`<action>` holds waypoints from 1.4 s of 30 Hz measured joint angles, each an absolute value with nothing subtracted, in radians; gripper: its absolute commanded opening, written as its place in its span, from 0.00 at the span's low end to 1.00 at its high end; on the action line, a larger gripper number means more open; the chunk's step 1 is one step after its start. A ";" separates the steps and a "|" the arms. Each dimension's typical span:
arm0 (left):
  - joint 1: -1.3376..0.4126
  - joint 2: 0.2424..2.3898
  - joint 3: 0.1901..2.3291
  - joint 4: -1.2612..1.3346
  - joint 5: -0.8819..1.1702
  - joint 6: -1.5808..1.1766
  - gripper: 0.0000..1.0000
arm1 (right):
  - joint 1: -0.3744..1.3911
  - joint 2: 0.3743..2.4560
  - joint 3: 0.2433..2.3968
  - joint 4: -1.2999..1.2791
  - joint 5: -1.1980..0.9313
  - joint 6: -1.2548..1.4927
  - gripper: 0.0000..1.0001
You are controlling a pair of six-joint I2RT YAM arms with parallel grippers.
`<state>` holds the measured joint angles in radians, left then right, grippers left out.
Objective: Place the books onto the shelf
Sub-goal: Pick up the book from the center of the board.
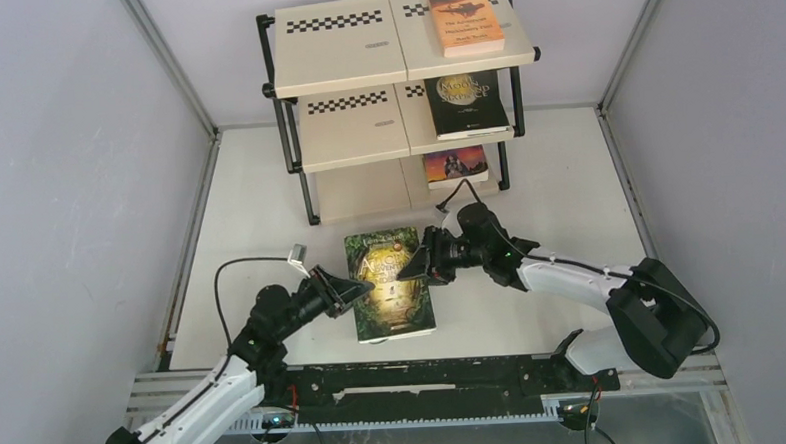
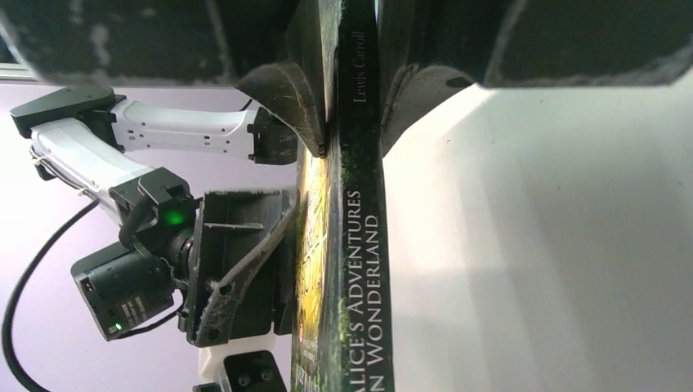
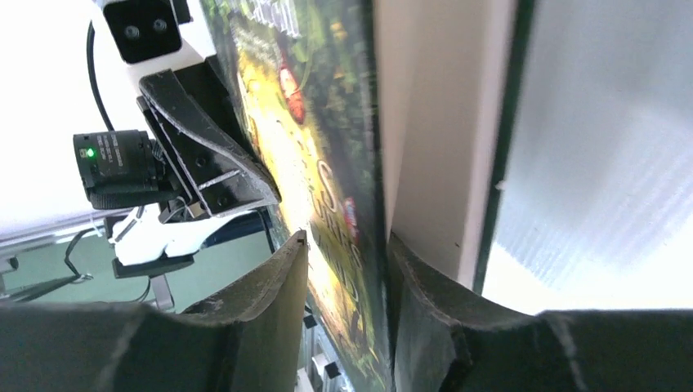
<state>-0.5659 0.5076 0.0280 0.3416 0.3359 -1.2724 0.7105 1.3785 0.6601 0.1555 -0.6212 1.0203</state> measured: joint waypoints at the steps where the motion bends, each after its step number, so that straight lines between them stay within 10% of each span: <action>1: -0.566 0.498 0.028 0.331 0.336 -1.274 0.28 | 0.702 1.367 0.659 0.141 -0.609 1.011 0.47; 16: -0.569 0.535 0.028 0.331 0.348 -1.272 0.00 | 0.655 1.301 0.655 -0.007 -0.542 0.936 0.48; 42: -0.569 0.471 0.028 0.323 0.157 -1.381 0.00 | 0.533 0.984 0.507 -0.125 -0.445 0.870 0.57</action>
<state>-0.5694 0.4709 0.0280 0.3229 0.1570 -1.3808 0.5331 0.9844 0.5072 -0.1249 -0.4450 0.8700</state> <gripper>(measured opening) 0.213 0.563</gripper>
